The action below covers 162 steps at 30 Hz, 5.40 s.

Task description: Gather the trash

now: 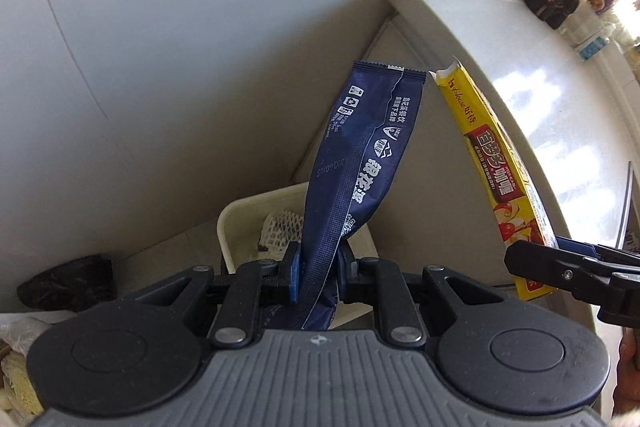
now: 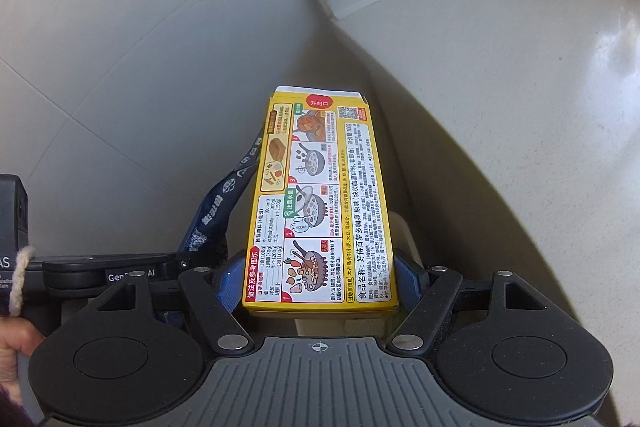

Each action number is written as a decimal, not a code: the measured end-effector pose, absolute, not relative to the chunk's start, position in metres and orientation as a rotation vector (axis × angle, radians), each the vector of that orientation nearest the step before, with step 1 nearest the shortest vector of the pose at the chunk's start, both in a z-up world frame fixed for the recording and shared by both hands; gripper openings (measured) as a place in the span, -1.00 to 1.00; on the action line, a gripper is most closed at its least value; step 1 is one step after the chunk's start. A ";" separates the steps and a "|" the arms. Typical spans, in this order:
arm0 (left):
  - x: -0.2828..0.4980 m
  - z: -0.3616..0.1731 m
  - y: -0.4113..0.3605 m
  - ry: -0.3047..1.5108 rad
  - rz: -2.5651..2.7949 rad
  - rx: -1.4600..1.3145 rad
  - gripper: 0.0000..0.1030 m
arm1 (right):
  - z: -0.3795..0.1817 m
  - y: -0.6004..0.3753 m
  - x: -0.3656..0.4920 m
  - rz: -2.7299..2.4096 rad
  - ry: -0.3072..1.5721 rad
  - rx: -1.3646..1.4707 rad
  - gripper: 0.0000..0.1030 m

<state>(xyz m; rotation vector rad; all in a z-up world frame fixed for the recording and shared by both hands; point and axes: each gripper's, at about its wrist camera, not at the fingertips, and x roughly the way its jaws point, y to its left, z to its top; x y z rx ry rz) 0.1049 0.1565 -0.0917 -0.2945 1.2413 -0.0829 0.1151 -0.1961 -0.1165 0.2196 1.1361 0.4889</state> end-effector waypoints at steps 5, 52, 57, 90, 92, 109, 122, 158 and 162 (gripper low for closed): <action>0.097 -0.115 0.166 1.299 -0.051 -0.327 -0.70 | -0.145 -0.183 0.115 0.485 1.213 0.223 0.44; 0.125 -0.253 0.146 1.716 0.254 -0.314 -0.65 | -0.315 -0.104 0.174 0.290 1.755 0.134 0.47; 0.130 -0.248 0.138 1.719 0.248 -0.301 -0.56 | -0.318 -0.102 0.176 0.287 1.760 0.148 0.53; 0.126 -0.219 0.149 1.637 0.214 -0.279 0.15 | -0.289 -0.091 0.161 0.330 1.679 0.064 0.64; 0.122 -0.215 0.150 1.626 0.212 -0.277 0.25 | -0.283 -0.092 0.155 0.340 1.664 0.057 0.65; 0.080 -0.163 0.148 1.492 0.155 -0.239 0.78 | -0.225 -0.102 0.100 0.376 1.473 0.004 0.69; 0.058 -0.092 0.134 1.308 0.117 -0.177 0.98 | -0.145 -0.123 0.066 0.372 1.225 -0.006 0.83; 0.016 0.048 0.058 1.134 0.079 -0.203 0.99 | 0.035 -0.211 0.008 0.024 0.776 0.017 0.95; 0.012 0.050 0.057 1.131 0.083 -0.198 0.99 | 0.033 -0.211 0.009 0.026 0.786 0.018 0.95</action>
